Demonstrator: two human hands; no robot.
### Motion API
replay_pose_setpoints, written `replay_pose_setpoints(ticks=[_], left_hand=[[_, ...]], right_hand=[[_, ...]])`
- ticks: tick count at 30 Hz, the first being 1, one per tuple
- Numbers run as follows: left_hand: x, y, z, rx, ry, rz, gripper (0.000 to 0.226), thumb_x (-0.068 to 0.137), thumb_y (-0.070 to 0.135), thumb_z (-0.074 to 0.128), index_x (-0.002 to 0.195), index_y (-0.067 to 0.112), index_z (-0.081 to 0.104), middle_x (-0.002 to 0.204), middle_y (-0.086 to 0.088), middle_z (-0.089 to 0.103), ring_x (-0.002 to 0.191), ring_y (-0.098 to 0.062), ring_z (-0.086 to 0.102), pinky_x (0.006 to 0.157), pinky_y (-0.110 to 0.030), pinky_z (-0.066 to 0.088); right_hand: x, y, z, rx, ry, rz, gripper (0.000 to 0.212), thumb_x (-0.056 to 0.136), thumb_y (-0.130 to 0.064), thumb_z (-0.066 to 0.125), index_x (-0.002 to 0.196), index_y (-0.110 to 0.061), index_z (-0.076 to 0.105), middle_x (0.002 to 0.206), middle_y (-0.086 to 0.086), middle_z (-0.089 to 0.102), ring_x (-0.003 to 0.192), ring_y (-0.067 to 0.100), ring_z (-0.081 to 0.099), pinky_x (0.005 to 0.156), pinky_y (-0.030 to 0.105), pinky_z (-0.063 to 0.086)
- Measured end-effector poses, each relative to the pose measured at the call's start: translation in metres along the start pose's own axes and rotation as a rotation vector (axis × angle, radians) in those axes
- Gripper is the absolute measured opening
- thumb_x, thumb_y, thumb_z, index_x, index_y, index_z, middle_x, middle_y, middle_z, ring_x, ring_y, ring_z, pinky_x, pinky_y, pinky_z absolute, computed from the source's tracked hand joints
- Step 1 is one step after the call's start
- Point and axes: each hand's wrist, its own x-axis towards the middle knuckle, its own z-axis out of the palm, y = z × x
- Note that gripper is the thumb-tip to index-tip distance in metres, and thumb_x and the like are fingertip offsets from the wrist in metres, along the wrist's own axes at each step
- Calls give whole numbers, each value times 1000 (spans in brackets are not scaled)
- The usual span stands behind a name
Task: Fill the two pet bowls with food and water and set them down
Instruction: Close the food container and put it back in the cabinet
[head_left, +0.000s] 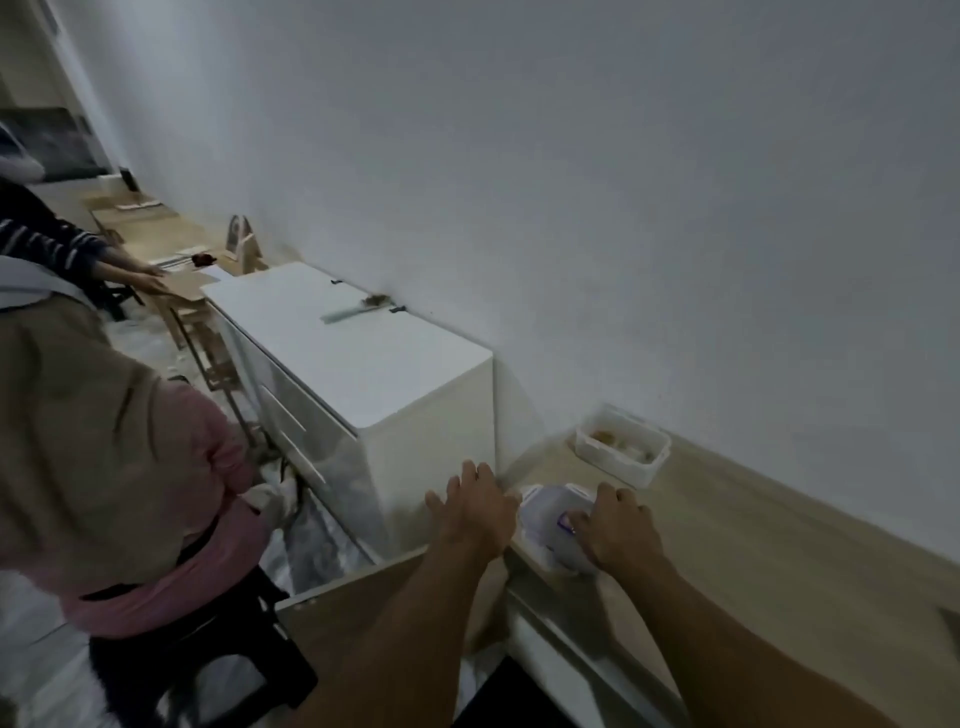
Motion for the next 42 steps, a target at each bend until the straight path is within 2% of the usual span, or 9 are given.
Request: replay_pose_setpoints(ticks=[7,13,21,25,29,32,35,39,42], left_hand=[[60,13,32,61,-206,177,69,95,44,50,149,7,29,156,-13,28,140,-31,36,114,-44,31],[103,17,59,97,-361,324,63,88,32,64,139,7,38,145,-12,39,127,-27,47,102,-35,40],[140,14,74,223,-389,463,87,72,47,79,139,13,36,140,-9,41,127,-27,43,104,-38,39],[154,12,76,227,-396,502,94,66,52,81,137,10,37,137,-10,43,127,-27,44,102,-38,40],[164,10,77,289,-457,493,116,58,63,80,145,7,29,143,-12,36,133,-32,37,105,-41,36],[168,7,79,353,-492,523,121,60,69,76,150,7,24,147,-14,29,137,-35,28,110,-46,34],[170,8,78,365,-470,505,127,51,73,76,148,6,28,144,-14,35,133,-32,36,104,-42,38],[169,10,72,119,-464,508,98,67,44,84,143,9,35,141,-10,41,127,-25,47,98,-34,43],[180,19,58,-185,-467,419,81,73,19,83,138,9,36,131,-11,50,117,-26,54,81,-29,53]], right_hand=[[33,7,16,102,-130,246,68,84,-58,59,129,-12,38,133,14,40,128,35,41,103,45,40],[39,20,27,95,-144,391,48,95,-41,51,131,-10,44,133,16,44,125,35,42,103,39,36],[46,4,41,218,-5,688,45,87,-40,62,124,-20,46,129,17,41,118,39,45,94,42,42],[51,-1,49,327,82,839,57,82,-41,70,126,-16,45,132,17,37,120,39,44,93,40,43],[51,2,53,419,97,872,63,78,-45,72,126,-17,43,133,17,38,123,37,41,82,38,38],[47,5,51,478,74,821,68,74,-43,78,123,-15,40,128,16,47,121,36,47,85,40,44],[42,2,50,577,134,805,71,75,-37,80,124,-6,38,122,15,57,116,35,56,83,37,45],[43,4,52,732,207,865,69,68,-31,87,119,-2,50,115,15,62,109,34,61,84,37,52],[55,19,46,818,280,843,58,53,-32,94,92,-1,64,97,22,69,89,37,68,78,51,58]])
